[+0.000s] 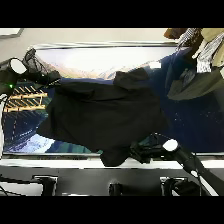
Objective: Fold the clothes and pants, and hang the long-sleeved shirts on hangers.
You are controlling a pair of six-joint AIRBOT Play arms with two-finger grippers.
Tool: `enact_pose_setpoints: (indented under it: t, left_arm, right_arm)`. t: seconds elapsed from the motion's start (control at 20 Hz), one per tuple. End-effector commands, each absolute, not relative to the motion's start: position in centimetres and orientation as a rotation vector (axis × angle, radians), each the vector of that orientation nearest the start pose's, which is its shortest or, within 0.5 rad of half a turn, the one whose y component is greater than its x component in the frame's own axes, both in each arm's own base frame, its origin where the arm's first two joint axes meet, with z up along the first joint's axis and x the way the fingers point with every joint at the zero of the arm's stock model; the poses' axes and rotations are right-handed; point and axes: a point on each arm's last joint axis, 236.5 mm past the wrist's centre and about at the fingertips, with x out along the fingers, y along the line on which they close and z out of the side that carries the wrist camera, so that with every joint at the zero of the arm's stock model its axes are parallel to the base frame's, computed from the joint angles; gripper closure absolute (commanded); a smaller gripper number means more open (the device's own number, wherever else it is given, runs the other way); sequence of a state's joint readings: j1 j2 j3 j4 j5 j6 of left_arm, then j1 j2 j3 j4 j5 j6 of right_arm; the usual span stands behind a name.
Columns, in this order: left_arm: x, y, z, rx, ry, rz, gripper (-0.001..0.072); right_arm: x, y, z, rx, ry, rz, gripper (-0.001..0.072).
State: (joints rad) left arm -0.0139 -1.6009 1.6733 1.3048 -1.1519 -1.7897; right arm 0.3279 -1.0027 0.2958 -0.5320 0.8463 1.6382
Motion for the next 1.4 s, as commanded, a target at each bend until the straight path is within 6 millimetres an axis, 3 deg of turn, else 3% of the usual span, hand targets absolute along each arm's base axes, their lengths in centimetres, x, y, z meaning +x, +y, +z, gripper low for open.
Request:
enact_pose_setpoints:
  t: [0.0, 0.1, 0.25, 0.35, 0.5, 0.6, 0.7, 0.85, 1.0, 1.1, 1.2, 1.25, 1.35]
  left_arm:
    - [50.9, -6.4, 6.7, -0.417, 1.093, -0.055, 0.0690]
    - [50.9, -6.3, 6.7, -0.417, 1.093, -0.054, 0.0690]
    - [50.9, -6.3, 6.8, -0.417, 1.091, -0.054, 0.0690]
    - [50.9, -6.4, 6.9, -0.417, 1.090, -0.056, 0.0690]
    - [50.5, -6.5, 6.9, -0.431, 1.104, -0.052, 0.0690]
    - [49.9, -6.6, 6.5, -0.465, 1.137, -0.029, 0.0690]
    - [49.2, -6.7, 6.2, -0.508, 1.175, 0.002, 0.0690]
    - [48.3, -7.7, 5.8, -0.534, 1.220, 0.010, 0.0690]
    - [47.0, -11.0, 5.4, -0.522, 1.278, -0.036, 0.0690]
    - [46.6, -12.6, 5.1, -0.506, 1.289, -0.059, 0.0690]
    - [46.5, -13.0, 4.8, -0.511, 1.298, -0.058, 0.0690]
    - [46.5, -12.8, 4.7, -0.512, 1.298, -0.054, 0.0690]
    - [46.7, -12.1, 4.6, -0.521, 1.296, -0.041, 0.0690]
  right_arm:
    - [18.5, 22.5, -11.1, 0.978, 1.547, 0.224, 0.0377]
    - [19.6, 22.1, -11.0, 0.976, 1.506, 0.215, 0.0668]
    - [23.6, 20.3, -8.0, 1.058, 1.452, 0.185, 0.0686]
    - [28.1, 15.5, -4.6, 1.010, 1.360, 0.154, 0.0686]
    - [34.2, 4.6, 2.1, 0.890, 1.185, -0.024, 0.0686]
    - [36.5, -1.8, 6.6, 0.818, 1.058, -0.148, 0.0686]
    - [37.7, -5.3, 8.8, 0.762, 1.020, -0.210, 0.0686]
    - [40.1, -6.9, 8.7, 0.734, 1.027, -0.231, 0.0685]
    - [41.9, -6.7, 6.2, 0.792, 1.064, -0.219, 0.0681]
    - [41.7, -6.6, 5.1, 0.784, 1.099, -0.212, 0.0493]
    - [40.1, -5.7, 5.5, 0.714, 1.157, -0.150, 0.0142]
    - [38.4, -4.9, 5.9, 0.672, 1.210, -0.109, 0.0101]
    - [35.4, -3.5, 7.1, 0.647, 1.279, -0.063, 0.0084]
